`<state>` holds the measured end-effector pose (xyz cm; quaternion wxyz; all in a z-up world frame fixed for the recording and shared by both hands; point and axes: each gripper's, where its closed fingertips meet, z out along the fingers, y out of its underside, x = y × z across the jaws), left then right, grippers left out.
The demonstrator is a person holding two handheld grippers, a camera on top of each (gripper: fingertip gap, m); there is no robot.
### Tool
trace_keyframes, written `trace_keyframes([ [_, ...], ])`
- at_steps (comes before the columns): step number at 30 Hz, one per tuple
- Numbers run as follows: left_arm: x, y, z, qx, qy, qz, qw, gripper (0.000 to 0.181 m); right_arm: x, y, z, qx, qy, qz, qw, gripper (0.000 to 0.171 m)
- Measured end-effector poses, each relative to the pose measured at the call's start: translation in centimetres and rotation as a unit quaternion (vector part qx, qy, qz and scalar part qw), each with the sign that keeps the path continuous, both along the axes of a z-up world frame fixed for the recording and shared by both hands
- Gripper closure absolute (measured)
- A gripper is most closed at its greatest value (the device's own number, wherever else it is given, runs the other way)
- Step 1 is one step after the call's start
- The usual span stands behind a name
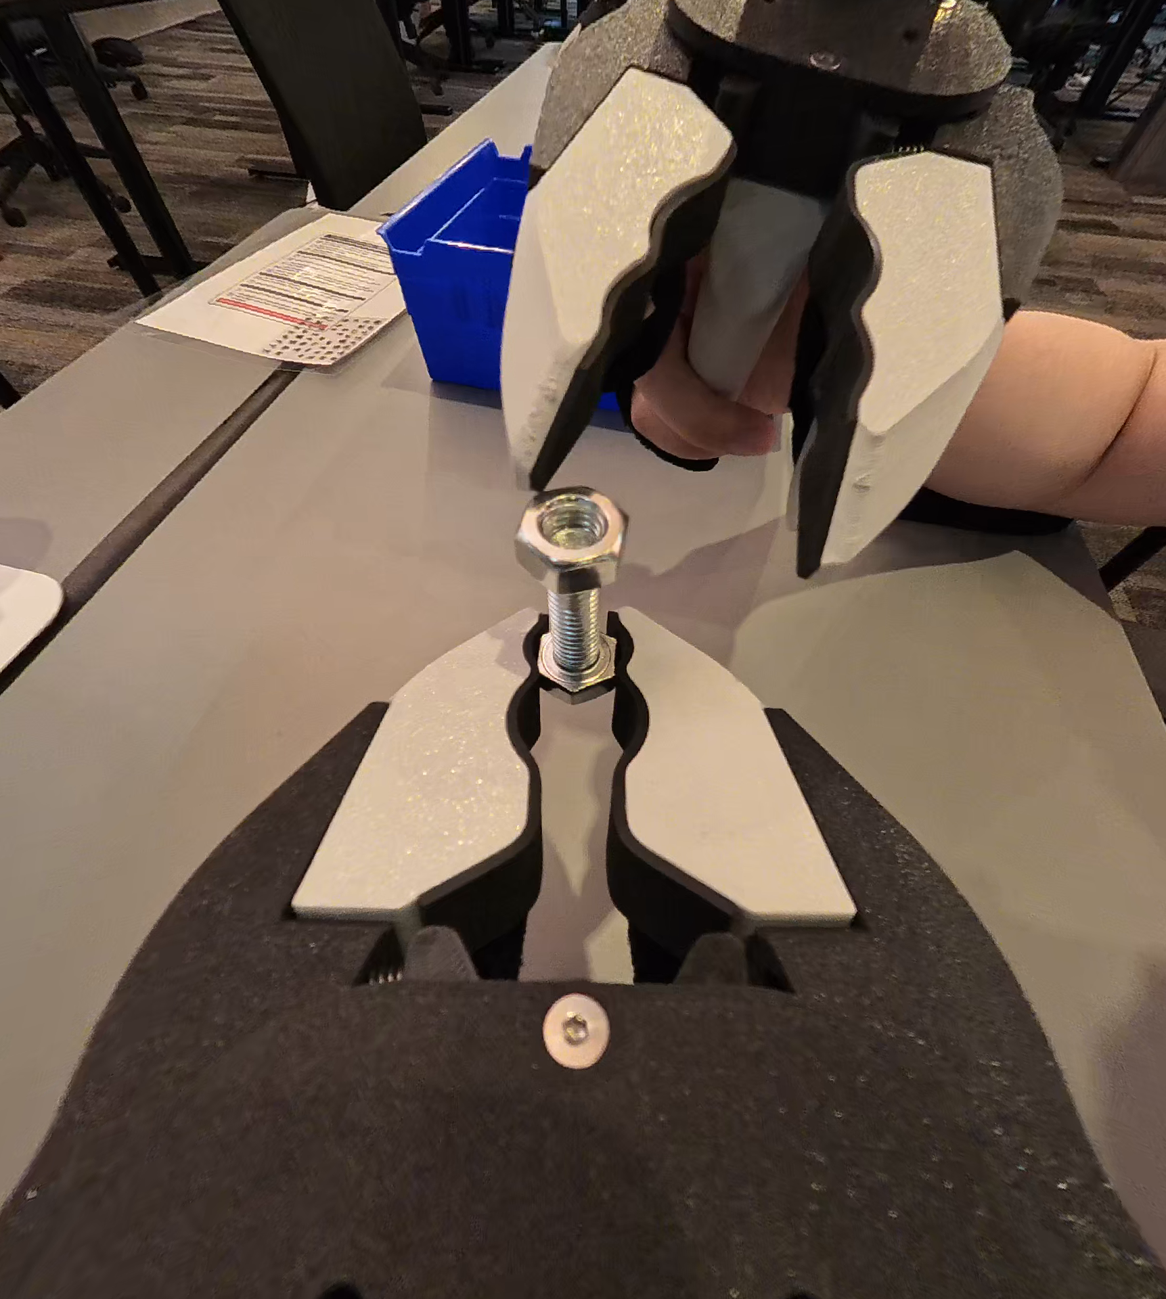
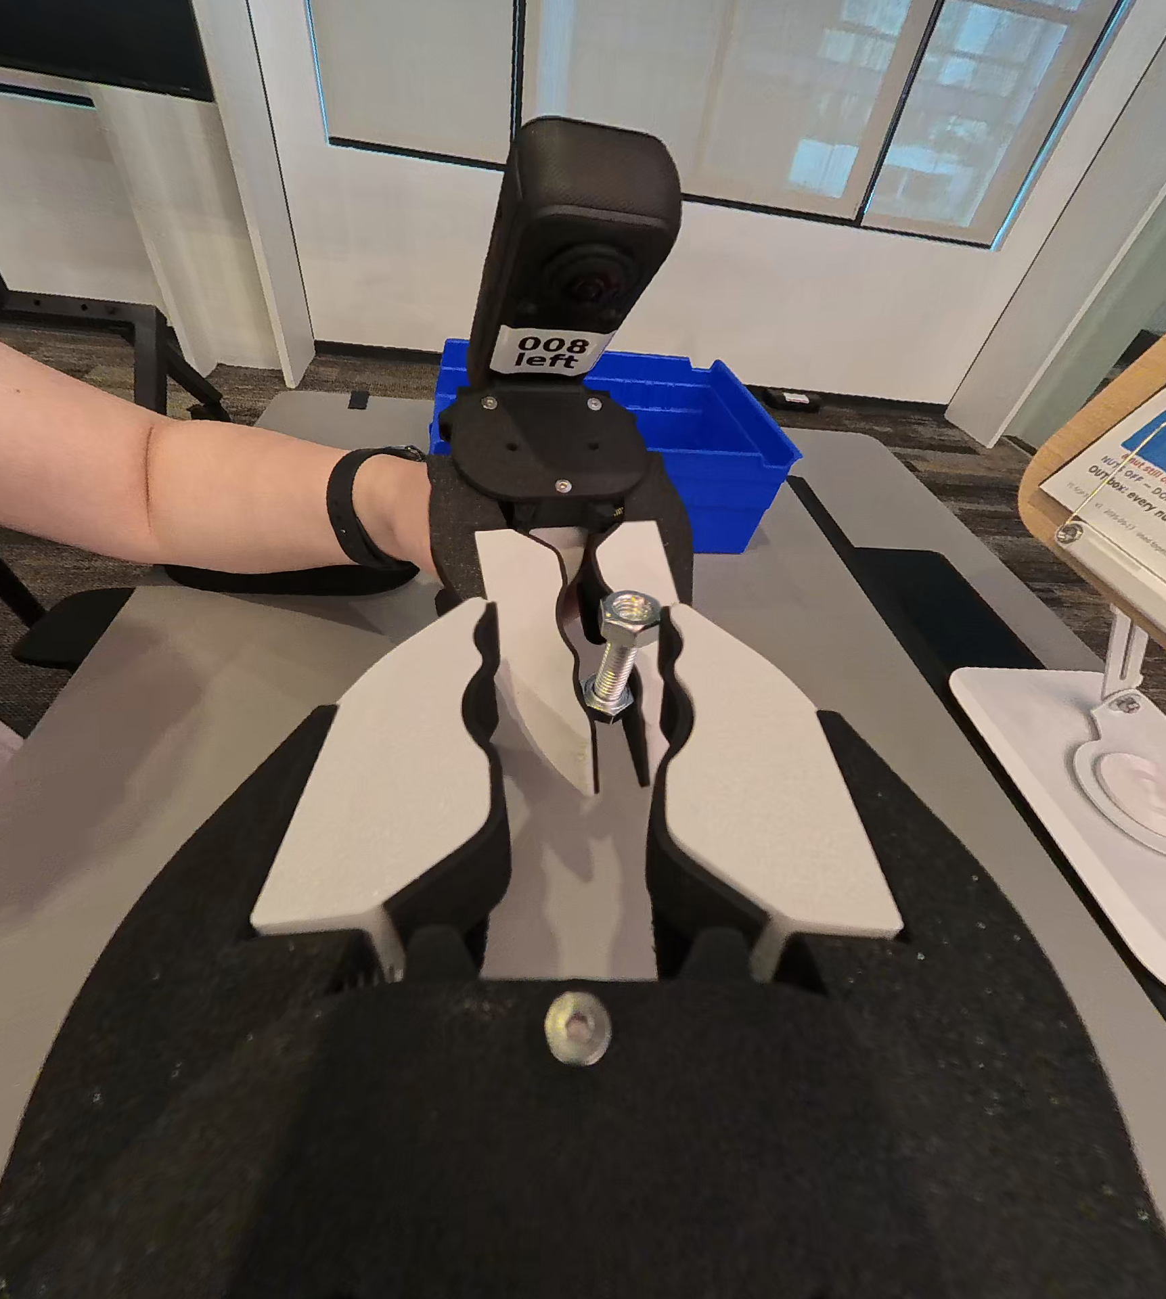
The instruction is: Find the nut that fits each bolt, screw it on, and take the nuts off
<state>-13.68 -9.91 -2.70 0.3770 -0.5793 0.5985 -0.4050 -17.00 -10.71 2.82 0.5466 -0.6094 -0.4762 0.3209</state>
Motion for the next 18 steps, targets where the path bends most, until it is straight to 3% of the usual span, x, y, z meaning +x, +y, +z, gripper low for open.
trace_keyframes([
  [18,-0.15,0.18,0.12,-0.006,0.003,0.007,1.0,0.166,-0.01,-0.03,-0.35,0.006,-0.013,0.0,1.0,0.13],
])
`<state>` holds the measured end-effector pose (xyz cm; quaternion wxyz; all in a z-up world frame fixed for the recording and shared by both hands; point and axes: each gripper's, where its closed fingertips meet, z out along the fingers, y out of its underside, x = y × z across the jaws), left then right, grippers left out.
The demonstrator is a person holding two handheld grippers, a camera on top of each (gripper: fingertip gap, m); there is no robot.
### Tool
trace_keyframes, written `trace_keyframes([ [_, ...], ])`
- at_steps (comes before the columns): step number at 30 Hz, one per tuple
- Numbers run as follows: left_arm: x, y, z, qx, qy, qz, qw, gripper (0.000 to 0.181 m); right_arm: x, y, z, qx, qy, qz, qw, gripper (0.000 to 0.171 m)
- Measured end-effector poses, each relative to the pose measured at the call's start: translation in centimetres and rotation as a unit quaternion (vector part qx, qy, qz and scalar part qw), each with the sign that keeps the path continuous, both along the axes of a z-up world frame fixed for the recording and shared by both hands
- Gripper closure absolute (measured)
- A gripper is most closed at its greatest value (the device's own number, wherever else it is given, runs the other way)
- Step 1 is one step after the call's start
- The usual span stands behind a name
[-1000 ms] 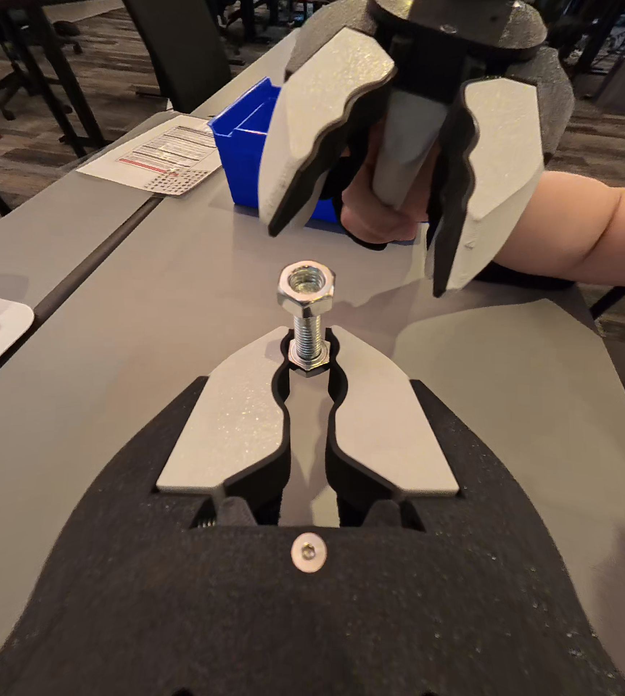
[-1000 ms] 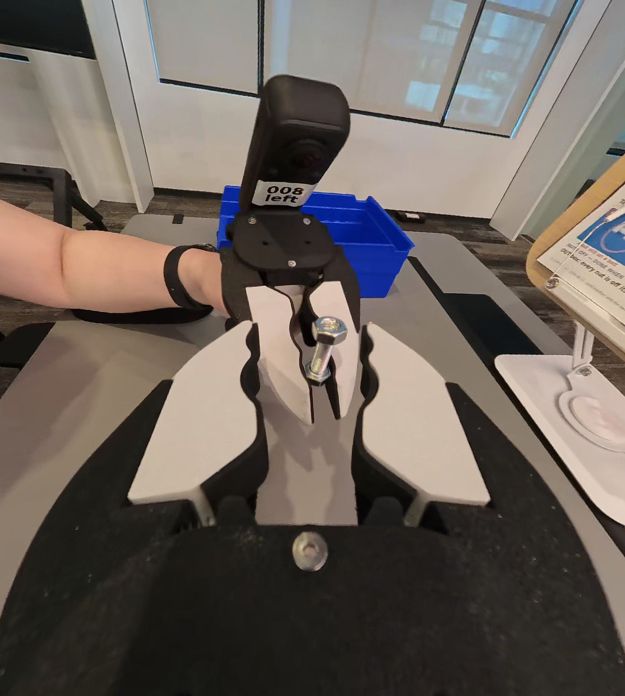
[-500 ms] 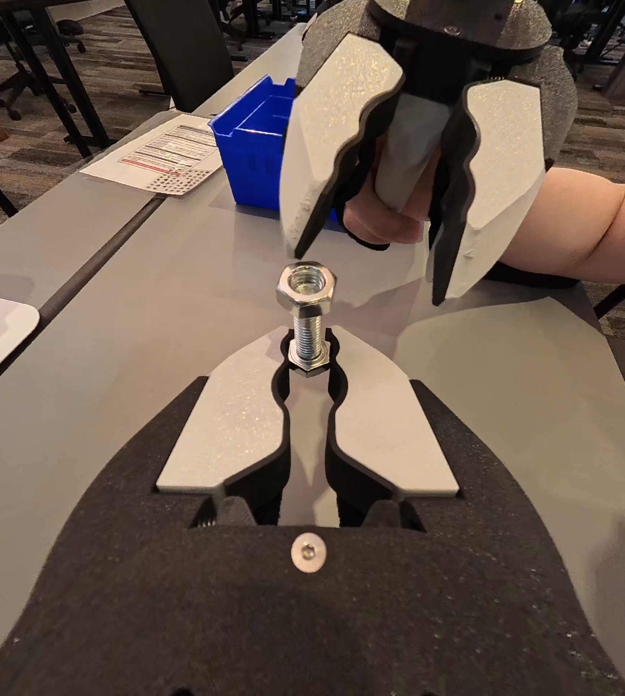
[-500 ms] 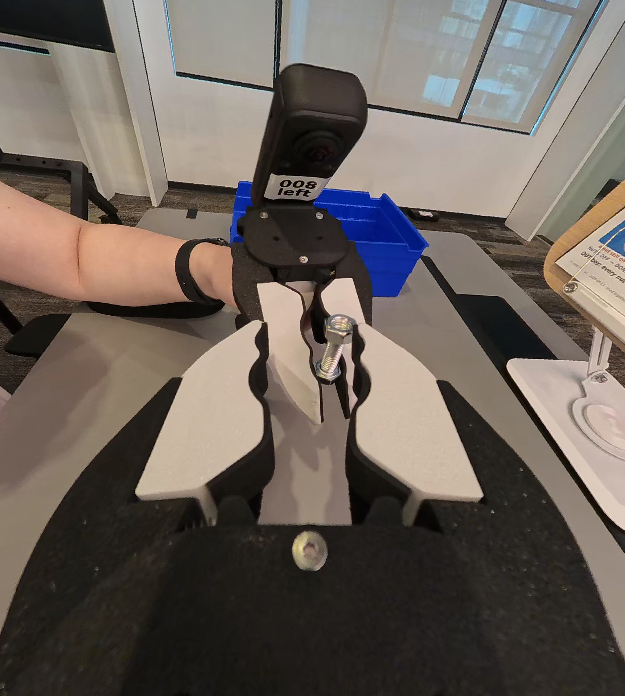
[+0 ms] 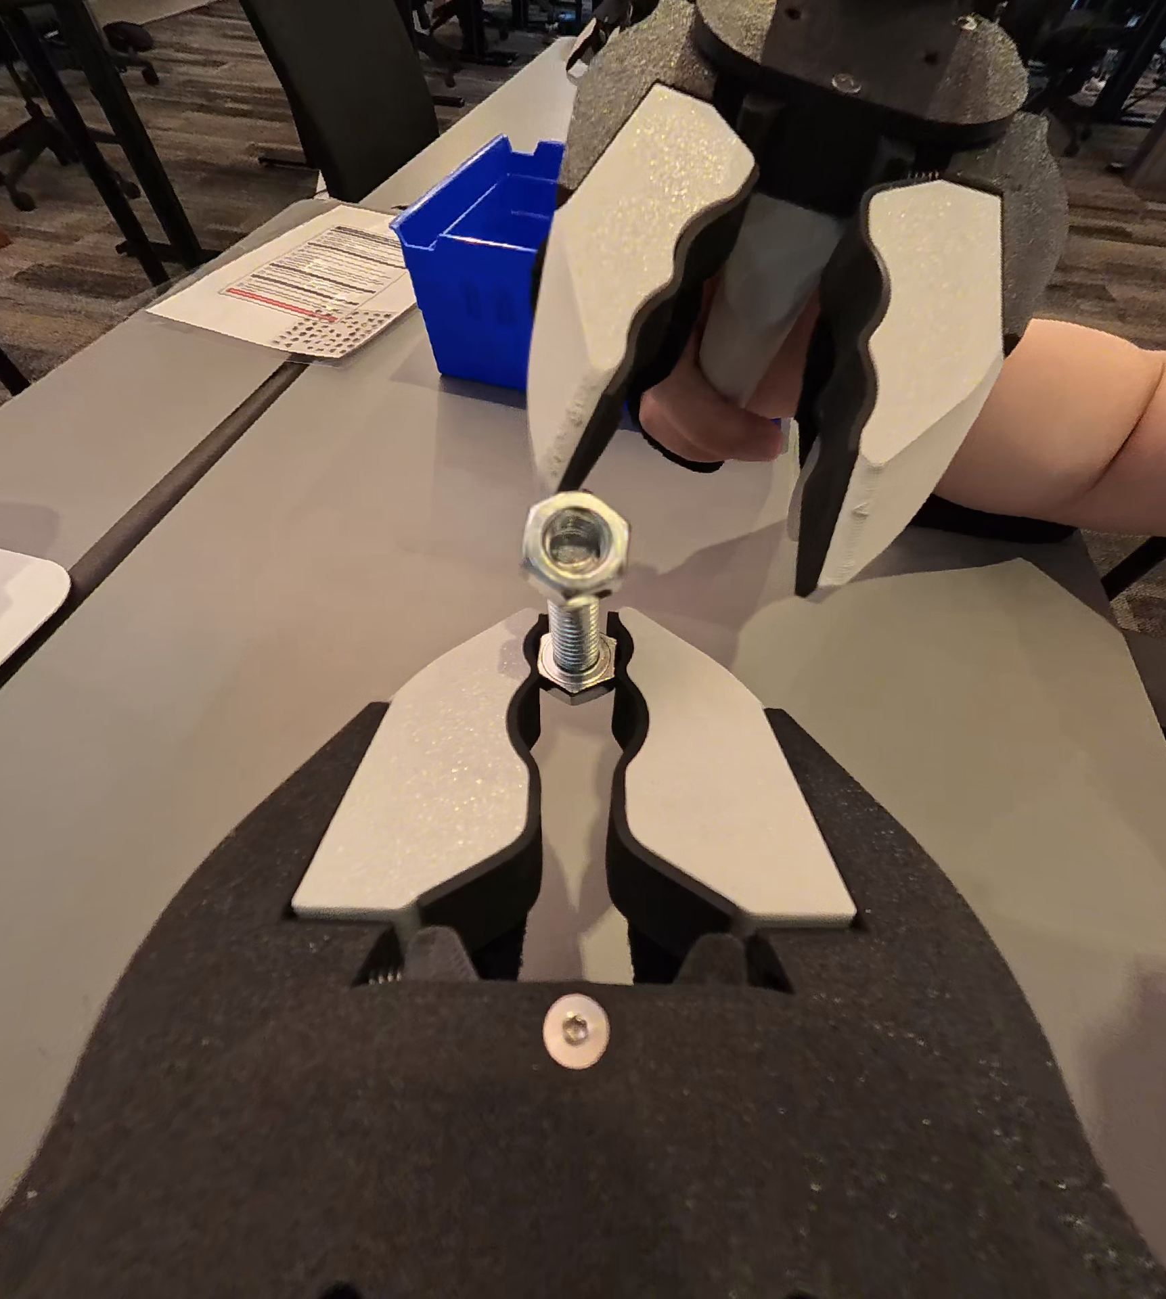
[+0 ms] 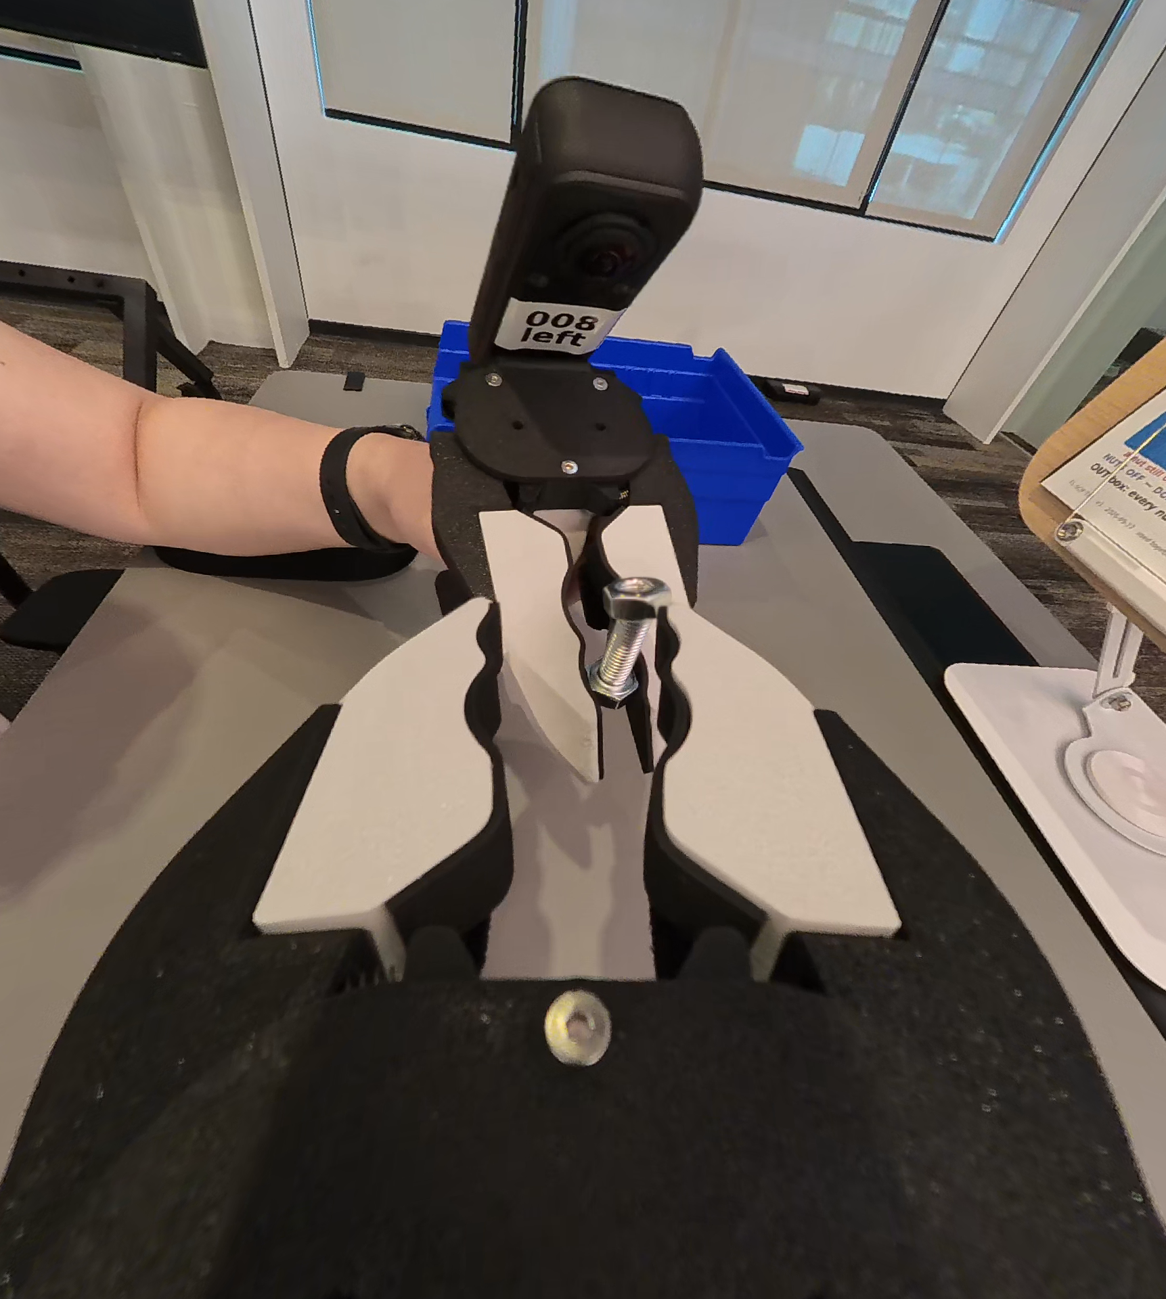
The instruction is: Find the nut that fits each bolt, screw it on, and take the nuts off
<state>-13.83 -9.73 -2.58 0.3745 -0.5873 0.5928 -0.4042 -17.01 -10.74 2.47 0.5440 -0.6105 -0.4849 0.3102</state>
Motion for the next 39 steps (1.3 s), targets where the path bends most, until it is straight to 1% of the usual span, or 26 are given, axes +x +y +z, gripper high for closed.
trace_keyframes([
  [5,0.1,-0.3,-0.1,0.001,0.004,-0.006,1.0,0.166,0.1,0.5,0.0,0.019,-0.005,-0.021,1.0,0.129],
  [10,0.2,-0.5,-0.6,-0.002,0.015,-0.012,1.0,0.166,0.2,0.7,-0.3,0.038,-0.024,-0.033,0.998,0.132],
  [16,-0.3,0.5,-1.5,0.015,0.031,-0.006,0.999,0.166,0.8,1.3,-0.7,0.02,-0.018,-0.036,0.999,0.134],
  [19,-1.0,1.5,-0.8,0.005,0.017,0.006,1.0,0.166,1.2,1.6,-0.9,0.017,-0.019,-0.038,0.999,0.135],
  [22,-2.1,2.8,0.6,-0.004,-0.006,0.027,1.0,0.166,1.5,2.0,-1.6,-0.005,-0.01,-0.037,0.999,0.136],
  [25,-3.5,4.4,1.9,0.011,-0.014,0.059,0.998,0.166,0.7,1.6,-2.6,-0.034,-0.005,-0.011,0.999,0.141],
  [27,-4.6,5.3,3.1,0.02,-0.023,0.081,0.996,0.166,-1.0,0.2,-4.1,-0.056,-0.014,0.037,0.998,0.144],
  [29,-5.7,6.1,4.4,0.025,-0.034,0.102,0.994,0.166,-3.5,-1.4,-5.9,-0.069,-0.04,0.079,0.994,0.152],
  [32,-7.4,7.0,6.2,0.035,-0.05,0.13,0.99,0.166,-8.8,-4.7,-8.1,-0.079,-0.047,0.128,0.988,0.154],
  [33,-7.9,7.2,6.7,0.037,-0.057,0.136,0.988,0.166,-10.7,-5.7,-9.2,-0.08,-0.065,0.134,0.986,0.159],
  [36,-9.3,7.8,7.9,0.041,-0.069,0.152,0.985,0.166,-16.0,-7.7,-13.0,-0.047,-0.153,0.143,0.977,0.163],
  [37,-9.8,8.1,8.2,0.044,-0.071,0.158,0.984,0.166,-17.2,-7.8,-14.3,-0.03,-0.189,0.136,0.972,0.165],
  [38,-10.3,8.3,8.5,0.046,-0.072,0.164,0.983,0.166,-18.2,-7.2,-15.2,-0.004,-0.214,0.113,0.97,0.168],
  [39,-10.7,8.4,8.8,0.046,-0.075,0.167,0.982,0.166,-19.0,-6.7,-15.7,0.018,-0.226,0.095,0.969,0.171],
])
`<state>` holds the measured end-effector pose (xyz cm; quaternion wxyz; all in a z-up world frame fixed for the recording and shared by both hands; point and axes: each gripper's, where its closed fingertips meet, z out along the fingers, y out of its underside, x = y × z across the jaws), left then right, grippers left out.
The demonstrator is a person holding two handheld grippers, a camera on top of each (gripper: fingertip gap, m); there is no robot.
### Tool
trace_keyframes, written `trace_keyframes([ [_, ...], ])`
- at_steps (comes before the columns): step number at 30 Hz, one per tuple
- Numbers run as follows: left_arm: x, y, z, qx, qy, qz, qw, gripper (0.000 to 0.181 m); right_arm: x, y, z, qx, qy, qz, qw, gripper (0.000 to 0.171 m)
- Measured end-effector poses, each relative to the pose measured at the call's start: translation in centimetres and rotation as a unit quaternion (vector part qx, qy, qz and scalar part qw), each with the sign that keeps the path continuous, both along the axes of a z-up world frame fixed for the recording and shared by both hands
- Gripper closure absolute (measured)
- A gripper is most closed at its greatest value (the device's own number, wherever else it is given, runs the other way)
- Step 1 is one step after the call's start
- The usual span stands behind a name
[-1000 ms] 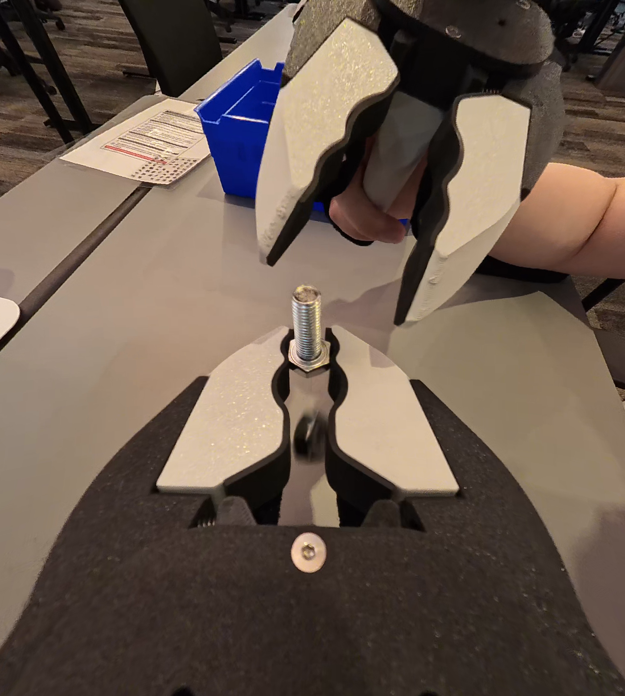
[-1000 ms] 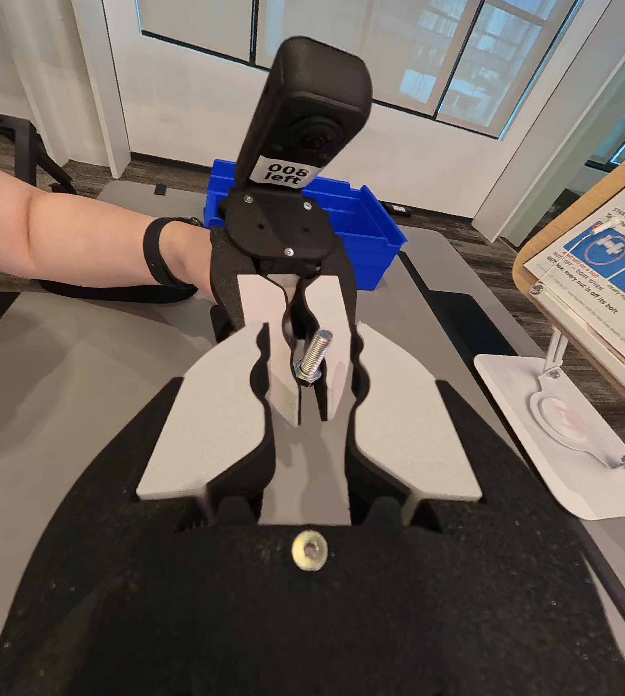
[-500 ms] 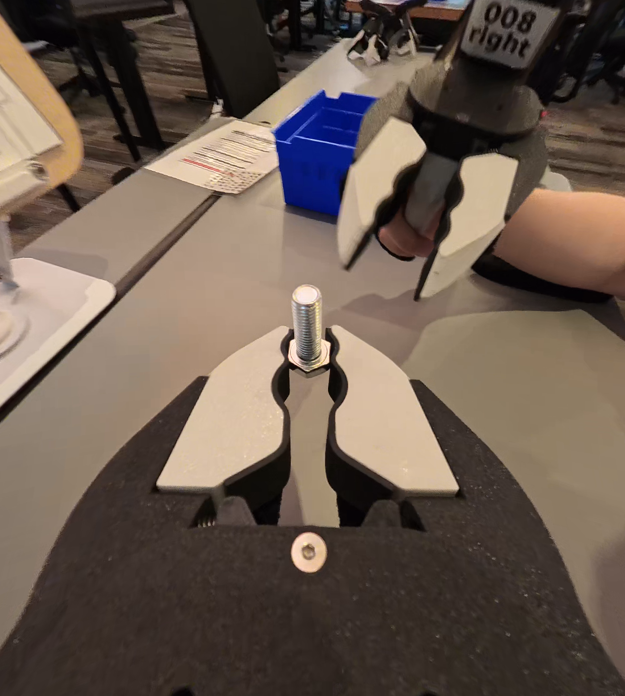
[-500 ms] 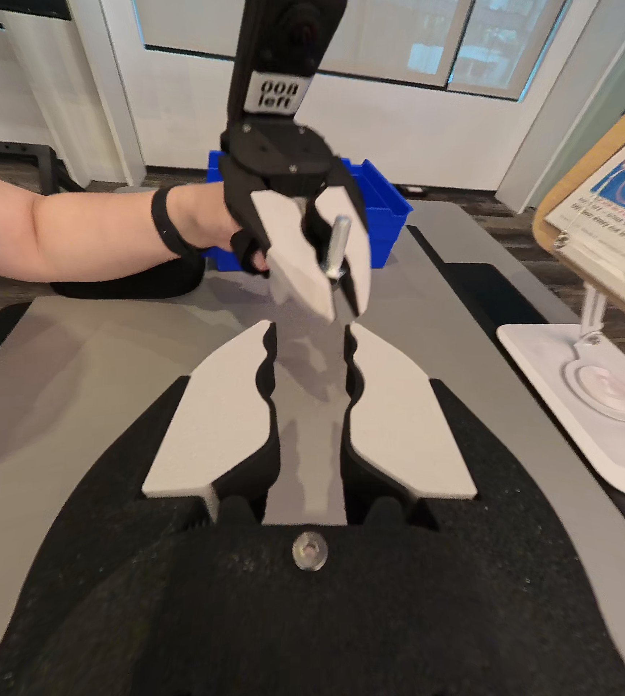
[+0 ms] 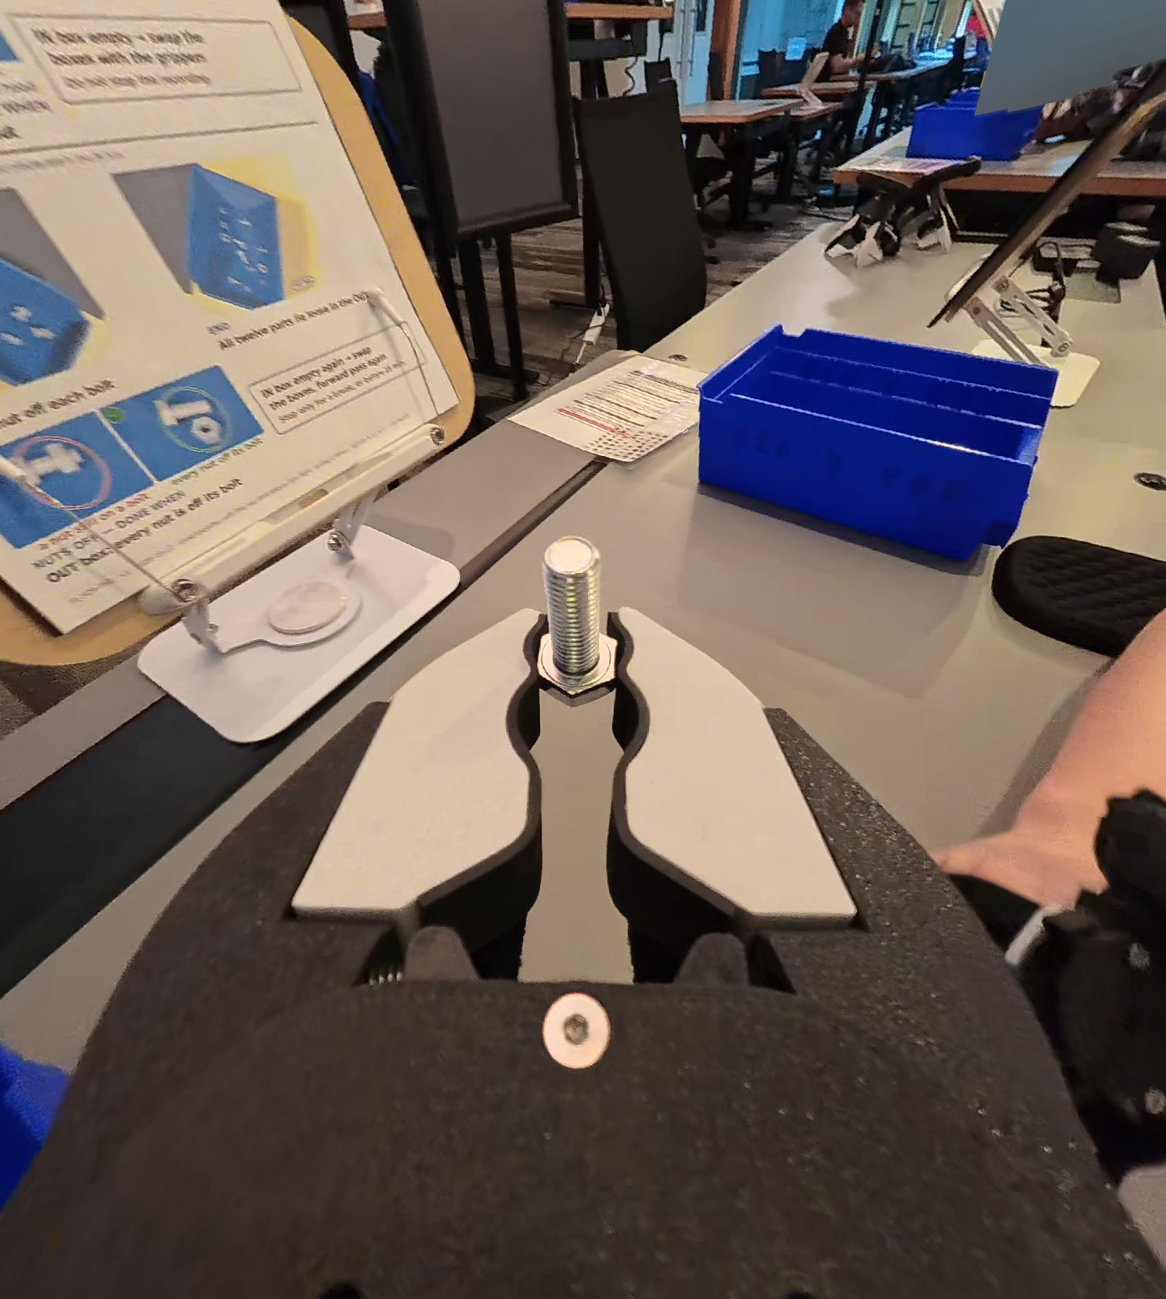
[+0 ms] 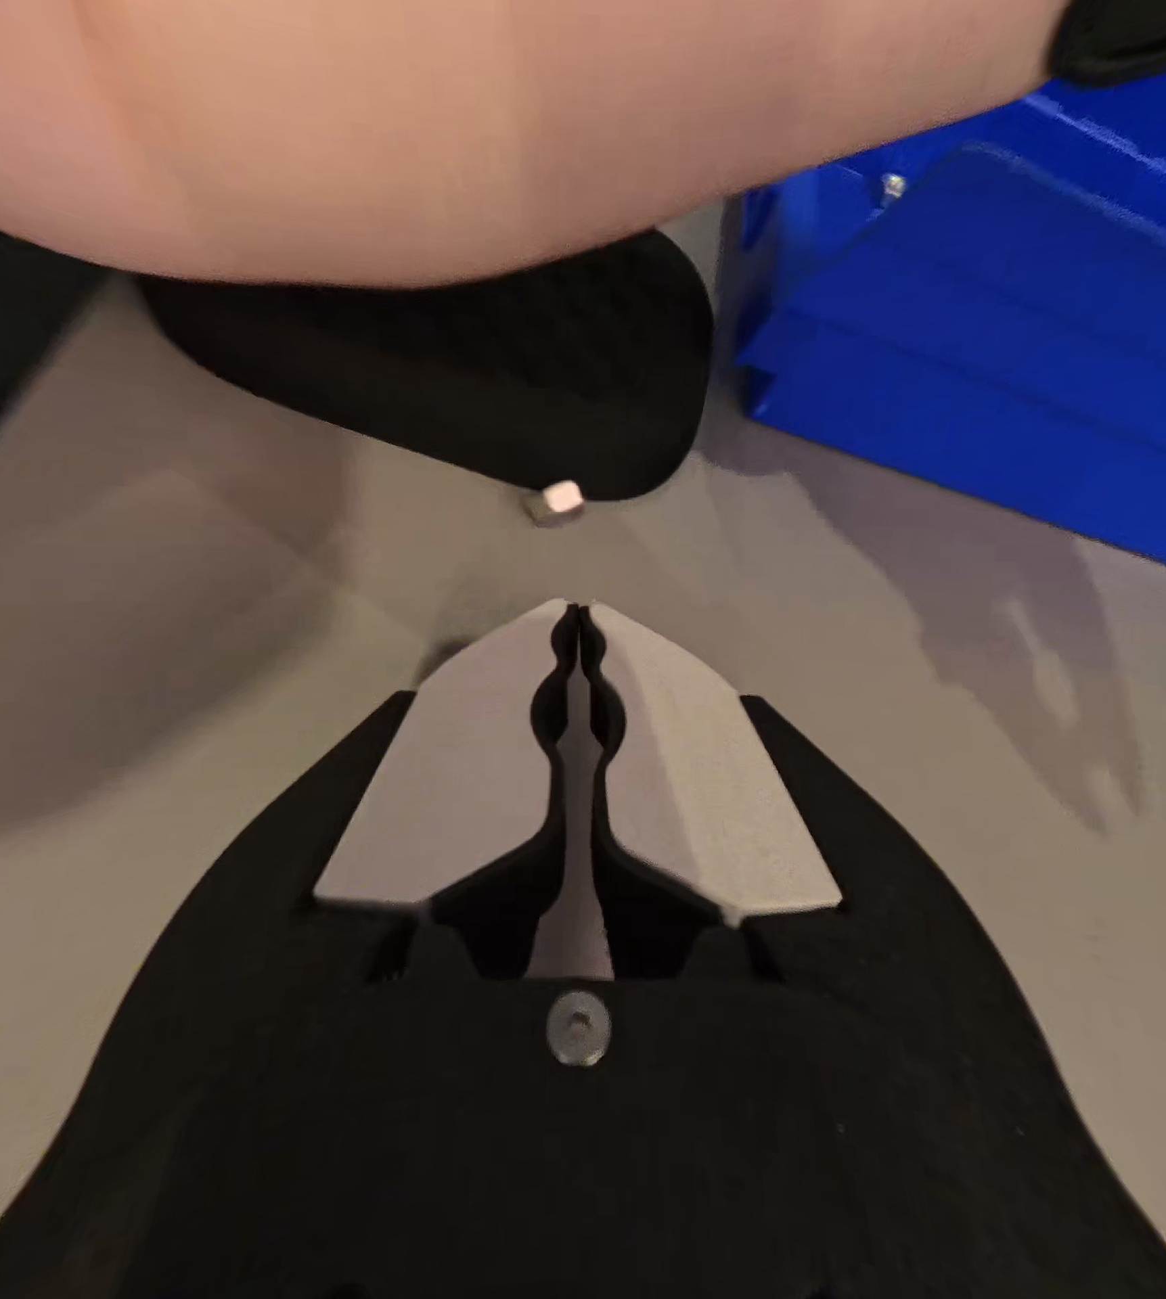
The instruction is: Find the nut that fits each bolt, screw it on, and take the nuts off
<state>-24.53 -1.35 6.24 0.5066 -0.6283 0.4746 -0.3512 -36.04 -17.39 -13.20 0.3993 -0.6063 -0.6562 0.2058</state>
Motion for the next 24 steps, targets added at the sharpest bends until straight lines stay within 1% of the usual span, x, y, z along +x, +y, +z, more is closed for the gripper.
trace_keyframes([
  [2,-0.7,0.0,0.6,0.001,-0.007,0.001,1.0,0.166,-1.2,-0.1,-0.7,-0.011,-0.006,0.005,1.0,0.171],
  [4,-1.3,0.0,1.2,0.006,-0.014,0.005,1.0,0.166,-2.0,-0.8,-0.9,-0.06,0.004,0.021,0.998,0.169],
  [8,-1.9,-0.2,2.0,0.008,-0.025,0.0,1.0,0.166,-2.7,-1.8,-0.3,-0.121,0.029,0.043,0.991,0.151],
  [9,-2.0,-0.3,2.2,0.009,-0.027,-0.002,1.0,0.166,-2.9,-2.3,-0.3,-0.127,0.029,0.057,0.99,0.149],
  [13,-2.2,-0.6,2.7,0.014,-0.031,-0.004,0.999,0.166,-3.3,-1.8,-1.1,-0.096,0.006,0.045,0.994,0.148],
  [16,-2.3,-0.9,3.0,0.014,-0.035,-0.009,0.999,0.166,-3.9,-1.5,-1.1,-0.103,0.007,0.043,0.994,0.147],
  [21,-2.2,-0.8,2.8,0.01,-0.035,-0.011,0.999,0.166,-4.2,-1.5,-2.1,-0.127,-0.03,0.052,0.99,0.146],
  [24,-2.1,-0.8,2.6,0.007,-0.032,-0.013,0.999,0.166,-4.4,-1.6,-2.1,-0.119,-0.032,0.051,0.991,0.148],
])
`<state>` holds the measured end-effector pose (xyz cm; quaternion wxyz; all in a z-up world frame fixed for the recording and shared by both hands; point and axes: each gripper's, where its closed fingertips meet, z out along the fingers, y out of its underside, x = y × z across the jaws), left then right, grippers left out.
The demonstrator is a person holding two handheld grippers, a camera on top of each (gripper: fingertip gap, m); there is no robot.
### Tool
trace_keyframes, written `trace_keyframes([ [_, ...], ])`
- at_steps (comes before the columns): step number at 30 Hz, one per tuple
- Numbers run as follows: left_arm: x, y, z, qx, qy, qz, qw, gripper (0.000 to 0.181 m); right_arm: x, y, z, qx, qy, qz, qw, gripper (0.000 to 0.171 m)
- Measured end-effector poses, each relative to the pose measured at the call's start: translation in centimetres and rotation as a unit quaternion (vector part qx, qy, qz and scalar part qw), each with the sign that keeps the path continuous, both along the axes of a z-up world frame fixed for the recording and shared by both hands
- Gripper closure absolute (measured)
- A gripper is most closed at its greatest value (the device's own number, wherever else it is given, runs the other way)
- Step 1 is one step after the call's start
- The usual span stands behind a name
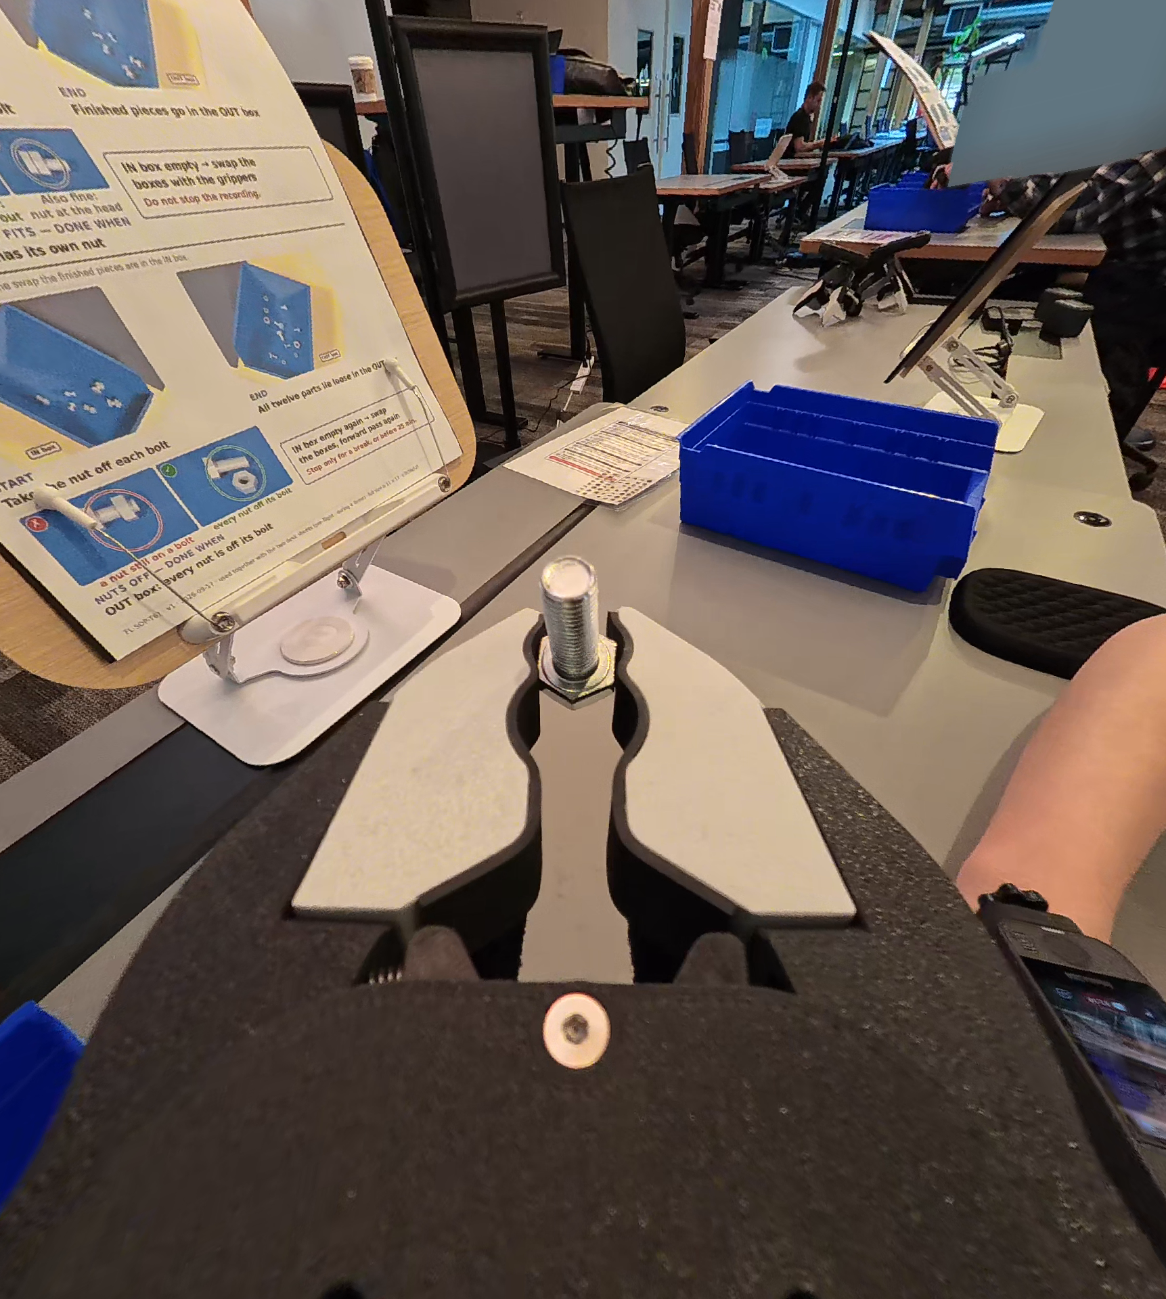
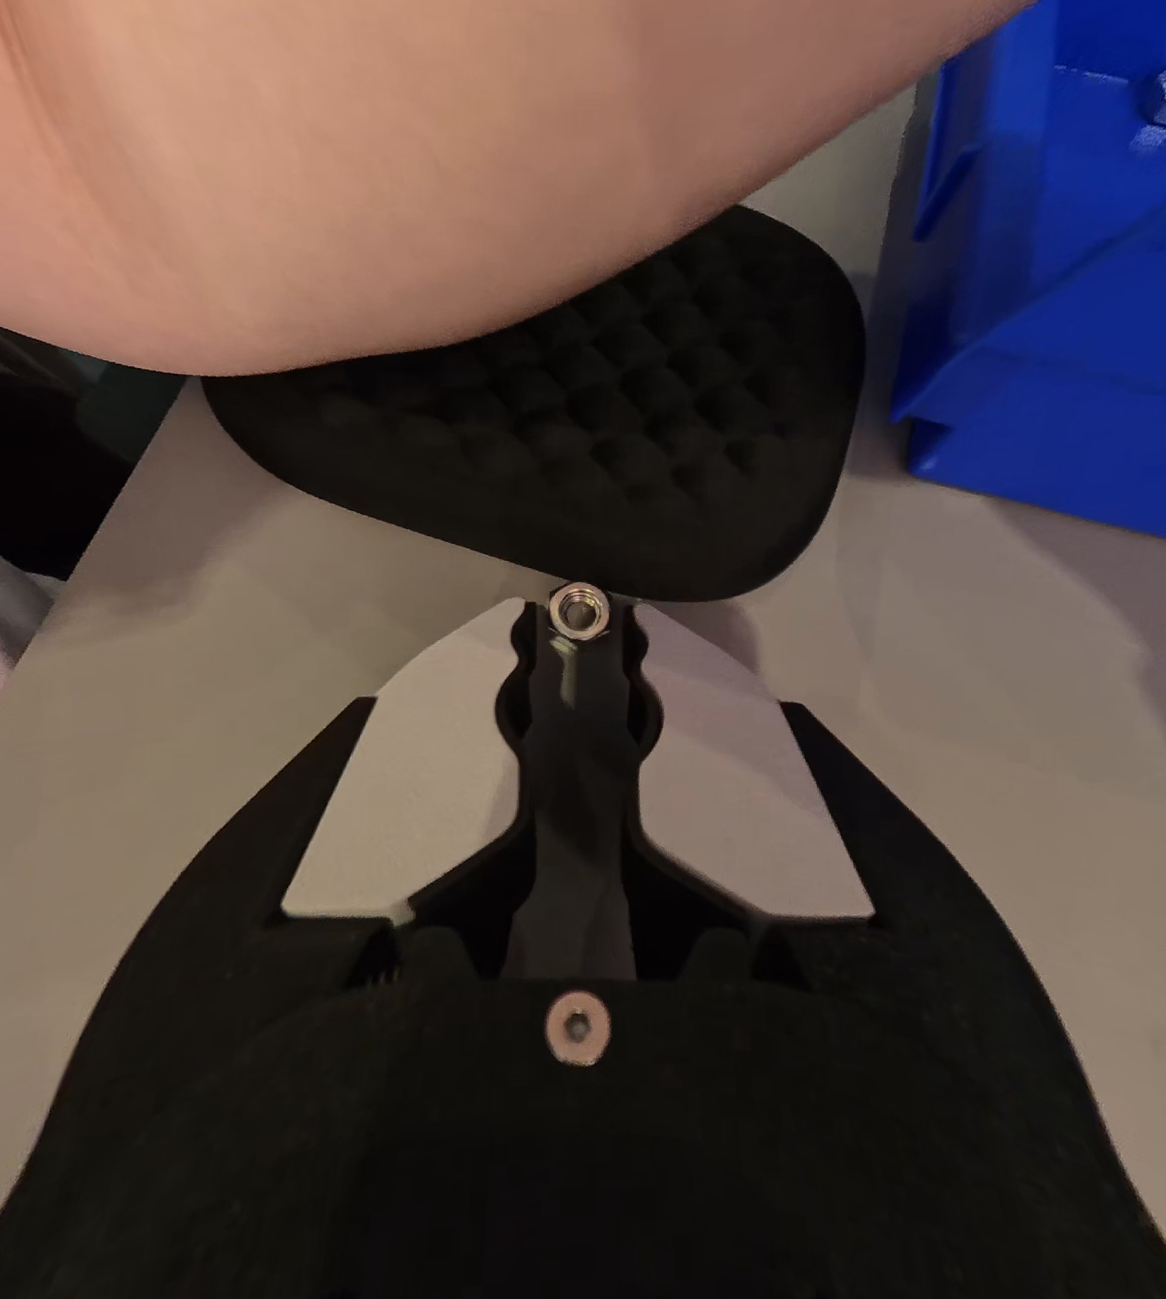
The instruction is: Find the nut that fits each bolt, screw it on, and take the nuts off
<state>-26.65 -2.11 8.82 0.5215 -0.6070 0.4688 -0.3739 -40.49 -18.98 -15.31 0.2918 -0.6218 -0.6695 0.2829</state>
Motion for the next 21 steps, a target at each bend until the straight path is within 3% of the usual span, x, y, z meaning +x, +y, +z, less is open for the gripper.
trace_keyframes([
  [10,0.6,-0.1,-1.1,-0.002,0.021,-0.011,1.0,0.166,1.0,0.0,0.9,0.009,0.005,0.01,1.0,0.154],
  [15,2.1,-0.6,-2.9,0.003,0.049,-0.039,0.998,0.166,7.4,0.6,9.9,0.053,0.072,-0.006,0.996,0.154],
  [18,4.2,-0.7,-5.3,0.002,0.076,-0.055,0.996,0.166,13.6,3.2,16.6,0.107,0.107,-0.067,0.986,0.154],
  [21,6.8,-1.7,-7.9,-0.008,0.095,-0.086,0.992,0.166,19.8,6.6,20.3,0.141,0.118,-0.149,0.972,0.154],
])
